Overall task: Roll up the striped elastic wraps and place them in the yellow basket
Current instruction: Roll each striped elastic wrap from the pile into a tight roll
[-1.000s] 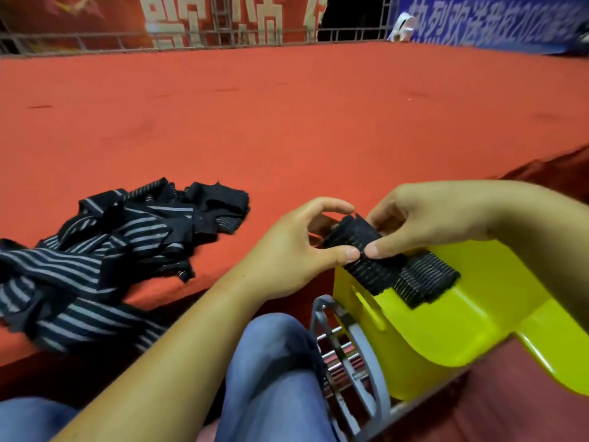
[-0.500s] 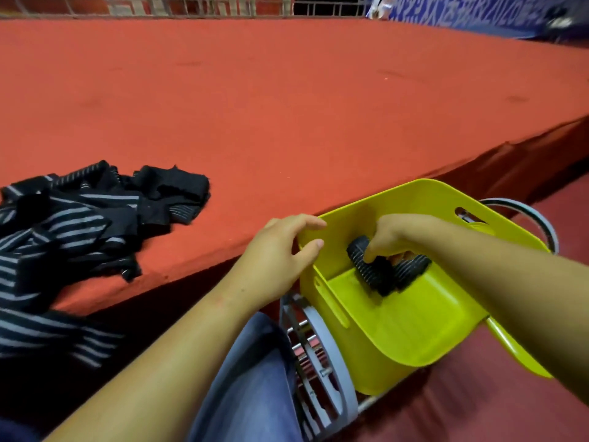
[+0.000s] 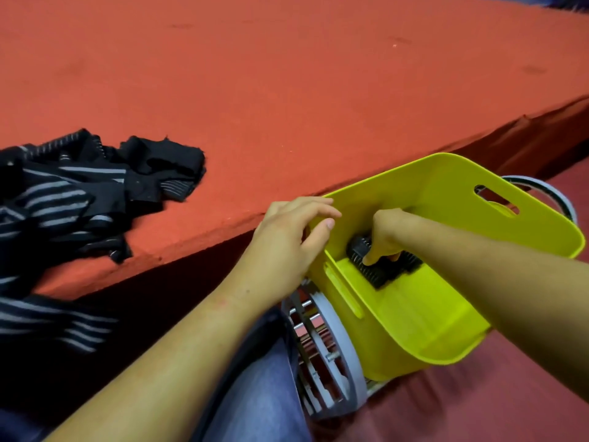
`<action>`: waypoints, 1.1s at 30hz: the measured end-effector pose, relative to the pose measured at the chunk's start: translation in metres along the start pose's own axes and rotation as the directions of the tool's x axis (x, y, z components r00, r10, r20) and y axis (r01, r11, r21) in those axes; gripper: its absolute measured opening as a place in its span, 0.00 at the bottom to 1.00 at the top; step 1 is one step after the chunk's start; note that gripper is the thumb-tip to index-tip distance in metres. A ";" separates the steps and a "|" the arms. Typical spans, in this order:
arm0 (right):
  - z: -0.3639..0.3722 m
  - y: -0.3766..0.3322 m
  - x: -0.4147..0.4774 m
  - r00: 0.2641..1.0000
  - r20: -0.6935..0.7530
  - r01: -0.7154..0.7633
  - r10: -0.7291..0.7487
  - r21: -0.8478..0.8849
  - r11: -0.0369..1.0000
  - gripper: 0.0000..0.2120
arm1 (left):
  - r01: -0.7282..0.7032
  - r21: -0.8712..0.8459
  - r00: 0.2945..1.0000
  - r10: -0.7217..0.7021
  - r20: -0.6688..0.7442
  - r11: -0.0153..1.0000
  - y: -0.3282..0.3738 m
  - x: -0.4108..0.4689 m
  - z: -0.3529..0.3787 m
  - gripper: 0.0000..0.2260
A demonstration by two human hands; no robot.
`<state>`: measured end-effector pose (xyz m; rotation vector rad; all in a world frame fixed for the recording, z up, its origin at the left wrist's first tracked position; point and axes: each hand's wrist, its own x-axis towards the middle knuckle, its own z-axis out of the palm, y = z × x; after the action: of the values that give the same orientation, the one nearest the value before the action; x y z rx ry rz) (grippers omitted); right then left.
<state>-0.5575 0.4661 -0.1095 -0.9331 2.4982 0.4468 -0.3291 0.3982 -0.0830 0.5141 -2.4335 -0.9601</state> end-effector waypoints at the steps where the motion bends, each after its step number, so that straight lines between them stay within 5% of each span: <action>1: 0.002 -0.001 0.000 1.000 -0.008 0.008 -0.008 -0.012 1.000 0.23 | -0.003 -0.002 1.000 0.003 0.001 1.000 0.000 -0.001 0.000 0.10; 10: 0.003 -0.005 -0.012 0.997 -0.073 0.025 -0.033 -0.104 0.994 0.26 | 0.007 -0.050 1.000 -0.007 0.004 0.999 -0.001 -0.005 0.001 0.10; 17: -0.012 0.010 -0.016 0.998 -0.062 0.023 -0.019 0.061 0.998 0.24 | 0.014 -0.063 1.000 -0.014 0.011 0.998 0.004 -0.004 -0.003 0.10; 22: -0.040 0.025 -0.036 0.963 -0.256 0.150 -0.079 0.269 0.951 0.17 | -0.022 -0.045 0.999 0.020 -0.048 0.999 0.002 -0.012 -0.013 0.09; 27: -0.055 0.024 -0.063 0.905 -0.399 0.318 -0.147 0.405 0.857 0.15 | -0.029 -0.025 0.996 0.027 -0.084 0.999 -0.003 -0.029 -0.032 0.10; 33: -0.083 -0.021 -0.124 0.771 -0.554 0.618 -0.313 0.533 0.578 0.17 | 0.032 0.032 0.985 -0.026 -0.169 0.999 -0.022 -0.059 -0.068 0.10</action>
<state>-0.4830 0.4815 0.0202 -1.3801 2.2522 -0.9179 -0.2397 0.3765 -0.0718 0.6191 -2.2995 -0.8514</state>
